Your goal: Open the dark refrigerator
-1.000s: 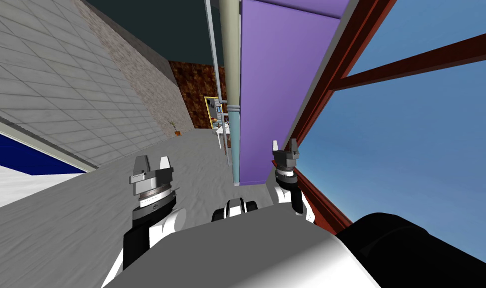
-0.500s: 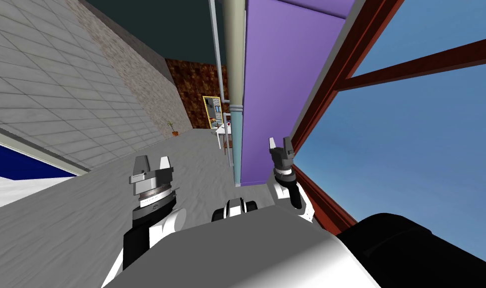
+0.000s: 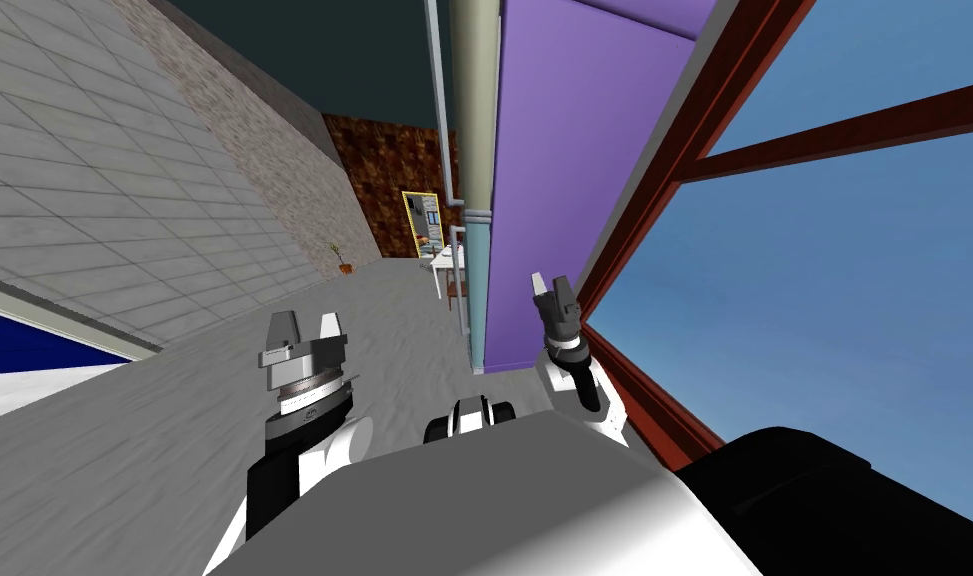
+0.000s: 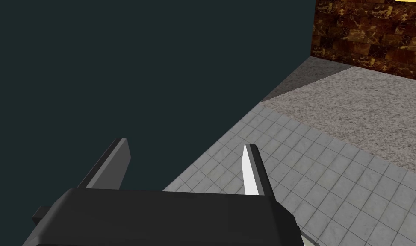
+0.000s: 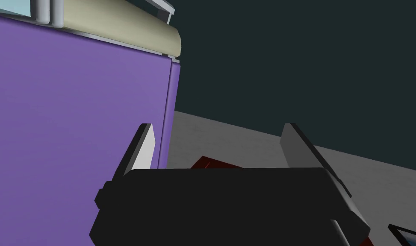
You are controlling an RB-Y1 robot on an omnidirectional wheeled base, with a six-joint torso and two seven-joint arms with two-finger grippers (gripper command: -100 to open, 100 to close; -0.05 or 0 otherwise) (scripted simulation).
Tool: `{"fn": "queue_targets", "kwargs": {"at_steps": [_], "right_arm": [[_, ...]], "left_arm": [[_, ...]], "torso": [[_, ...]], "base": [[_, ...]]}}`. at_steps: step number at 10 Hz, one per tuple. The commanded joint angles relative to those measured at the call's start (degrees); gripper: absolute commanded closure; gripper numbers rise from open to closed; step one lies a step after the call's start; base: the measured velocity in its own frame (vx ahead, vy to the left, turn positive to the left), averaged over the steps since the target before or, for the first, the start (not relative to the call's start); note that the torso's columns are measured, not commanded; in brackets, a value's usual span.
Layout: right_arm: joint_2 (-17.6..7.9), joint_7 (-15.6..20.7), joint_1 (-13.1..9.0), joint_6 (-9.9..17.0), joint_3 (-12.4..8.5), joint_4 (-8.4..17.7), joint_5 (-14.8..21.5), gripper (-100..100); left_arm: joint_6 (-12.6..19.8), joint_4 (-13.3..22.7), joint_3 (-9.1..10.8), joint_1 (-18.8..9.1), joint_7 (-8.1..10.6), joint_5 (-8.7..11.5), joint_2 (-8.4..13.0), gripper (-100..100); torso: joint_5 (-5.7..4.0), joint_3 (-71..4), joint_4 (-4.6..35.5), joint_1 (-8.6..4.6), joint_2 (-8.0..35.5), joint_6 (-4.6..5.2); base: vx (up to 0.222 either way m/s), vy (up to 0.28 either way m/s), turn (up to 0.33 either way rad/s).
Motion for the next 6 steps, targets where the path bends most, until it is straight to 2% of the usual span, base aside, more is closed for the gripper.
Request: {"fn": "queue_targets", "kwargs": {"at_steps": [1,2,4,5,6], "right_arm": [[-0.87,0.32,-2.39,-0.77,0.01,0.18,4.73,-100],[-1.58,0.59,-4.15,-1.80,-0.03,0.22,6.53,-100],[-1.58,0.59,-4.15,-1.80,-0.03,0.22,8.83,-100],[-2.27,0.86,-6.00,-2.86,-0.10,0.28,11.19,-100],[-2.27,0.86,-6.00,-2.86,-0.10,0.28,12.88,-100]], "left_arm": [[0.00,0.00,0.00,0.00,0.00,0.00,0.00,0],[0.00,0.00,0.00,0.00,0.00,0.00,0.00,0],[0.00,0.00,0.00,0.00,0.00,0.00,0.00,0],[0.00,0.00,0.00,0.00,0.00,0.00,0.00,0],[0.00,0.00,0.00,0.00,0.00,0.00,0.00,0]], "torso": [[0.02,-0.04,-0.01,0.07,-0.06,0.00],[0.00,-0.01,-0.01,-0.02,-0.01,0.00],[-0.02,0.01,0.00,-0.07,0.01,0.01],[-0.05,0.02,0.01,-0.16,0.04,0.00],[-0.01,0.00,0.00,0.02,-0.01,0.02]], "base": [[0.034,0.080,-0.033],[0.028,0.085,-0.071],[0.027,0.050,-0.021],[0.032,0.068,-0.075],[0.030,0.076,-0.051]]}}
